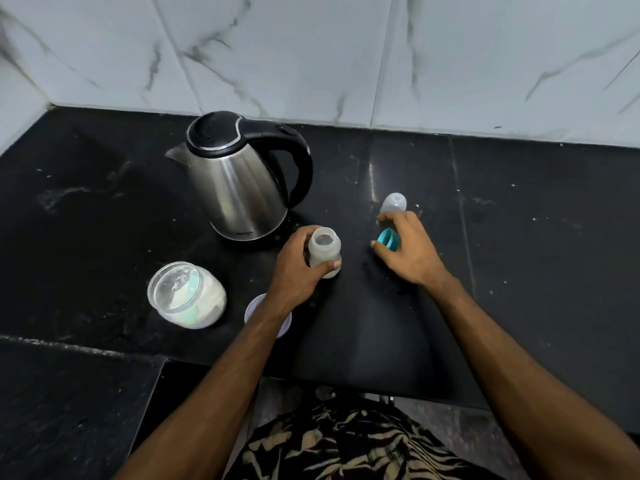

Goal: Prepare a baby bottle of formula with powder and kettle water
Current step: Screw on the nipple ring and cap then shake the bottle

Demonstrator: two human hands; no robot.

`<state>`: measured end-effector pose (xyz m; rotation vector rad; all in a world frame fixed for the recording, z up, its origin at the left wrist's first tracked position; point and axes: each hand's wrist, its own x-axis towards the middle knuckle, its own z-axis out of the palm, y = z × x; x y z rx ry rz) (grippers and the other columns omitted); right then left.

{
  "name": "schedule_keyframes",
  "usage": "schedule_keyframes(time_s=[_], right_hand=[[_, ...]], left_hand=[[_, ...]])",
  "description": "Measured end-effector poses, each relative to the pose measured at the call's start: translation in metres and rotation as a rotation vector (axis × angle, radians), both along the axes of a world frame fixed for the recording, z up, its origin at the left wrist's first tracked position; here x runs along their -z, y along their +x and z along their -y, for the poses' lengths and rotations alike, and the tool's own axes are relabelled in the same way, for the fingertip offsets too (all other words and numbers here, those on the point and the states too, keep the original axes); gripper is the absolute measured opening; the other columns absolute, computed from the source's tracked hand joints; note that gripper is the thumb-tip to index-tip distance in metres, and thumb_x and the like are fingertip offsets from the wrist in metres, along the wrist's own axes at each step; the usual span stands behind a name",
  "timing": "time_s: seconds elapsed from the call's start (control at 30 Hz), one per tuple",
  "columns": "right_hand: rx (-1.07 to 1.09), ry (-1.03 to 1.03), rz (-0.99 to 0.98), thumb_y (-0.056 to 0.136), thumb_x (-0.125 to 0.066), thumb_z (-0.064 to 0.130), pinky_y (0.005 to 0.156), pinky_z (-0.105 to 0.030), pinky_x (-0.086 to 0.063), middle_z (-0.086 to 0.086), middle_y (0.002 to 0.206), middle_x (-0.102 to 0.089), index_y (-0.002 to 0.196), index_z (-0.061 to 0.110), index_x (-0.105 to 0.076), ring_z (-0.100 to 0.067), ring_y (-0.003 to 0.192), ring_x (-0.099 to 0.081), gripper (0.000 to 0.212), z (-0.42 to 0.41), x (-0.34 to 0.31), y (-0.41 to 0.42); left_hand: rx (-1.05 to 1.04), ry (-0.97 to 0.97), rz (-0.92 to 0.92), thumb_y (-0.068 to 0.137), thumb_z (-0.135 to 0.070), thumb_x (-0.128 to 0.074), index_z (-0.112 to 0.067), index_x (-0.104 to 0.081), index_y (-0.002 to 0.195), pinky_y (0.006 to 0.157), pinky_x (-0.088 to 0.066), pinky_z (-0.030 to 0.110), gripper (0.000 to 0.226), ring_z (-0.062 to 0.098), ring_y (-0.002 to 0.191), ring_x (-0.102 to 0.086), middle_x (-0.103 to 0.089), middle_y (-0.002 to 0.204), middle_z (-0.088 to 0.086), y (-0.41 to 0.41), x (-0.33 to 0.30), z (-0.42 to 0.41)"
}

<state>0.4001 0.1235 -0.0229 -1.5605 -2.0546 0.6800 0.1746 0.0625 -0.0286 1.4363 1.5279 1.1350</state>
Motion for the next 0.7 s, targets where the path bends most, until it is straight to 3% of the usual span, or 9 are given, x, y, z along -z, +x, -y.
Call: schedule_keyframes(time_s=[0.27, 0.53, 0.63, 0.7], right_hand=[[-0.036, -0.041, 0.113, 0.088, -0.066, 0.023, 0.103, -0.044, -0.043, -0.004, 0.133, -0.049, 0.136, 0.021, -0.044, -0.023, 0.119, -0.05, 0.054, 0.01, 0.014, 0.004], [-0.107, -0.071, -0.09, 0.079, -0.08, 0.02, 0.084, -0.026, -0.049, 0.008, 0.118, -0.054, 0.123, 0.025, -0.042, -0.008, 0.097, -0.057, 0.058, 0.008, -0.034, -0.008], [-0.22, -0.029, -0.061, 0.077, -0.083, 0.021, 0.075, -0.009, -0.043, 0.013, 0.108, -0.056, 0.117, 0.025, -0.05, -0.005, 0.095, -0.056, 0.052, 0.007, -0.063, -0.014], [-0.312, 0.011, 0.014, 0.077, -0.083, 0.023, 0.076, -0.006, -0.041, 0.013, 0.107, -0.058, 0.118, 0.025, -0.055, -0.006, 0.096, -0.054, 0.05, 0.006, -0.081, -0.019]], left_hand=[[0.023, -0.002, 0.002, 0.068, -0.021, -0.085, -0.026, -0.059, 0.117, 0.095, -0.053, 0.036, 0.055, 0.009, 0.108, -0.063, -0.066, 0.116, -0.008, 0.01, 0.007, 0.003], [0.023, 0.009, -0.056, 0.068, -0.032, -0.083, -0.035, -0.057, 0.117, 0.095, -0.051, 0.047, 0.055, 0.013, 0.111, -0.062, -0.065, 0.117, -0.01, 0.008, 0.012, 0.004], [0.033, 0.025, -0.074, 0.07, -0.033, -0.082, -0.033, -0.057, 0.119, 0.095, -0.051, 0.047, 0.055, 0.012, 0.111, -0.062, -0.064, 0.117, -0.011, 0.008, 0.012, 0.005], [0.037, 0.038, -0.074, 0.072, -0.033, -0.081, -0.032, -0.057, 0.12, 0.095, -0.051, 0.047, 0.054, 0.012, 0.111, -0.061, -0.063, 0.118, -0.011, 0.008, 0.011, 0.006]])
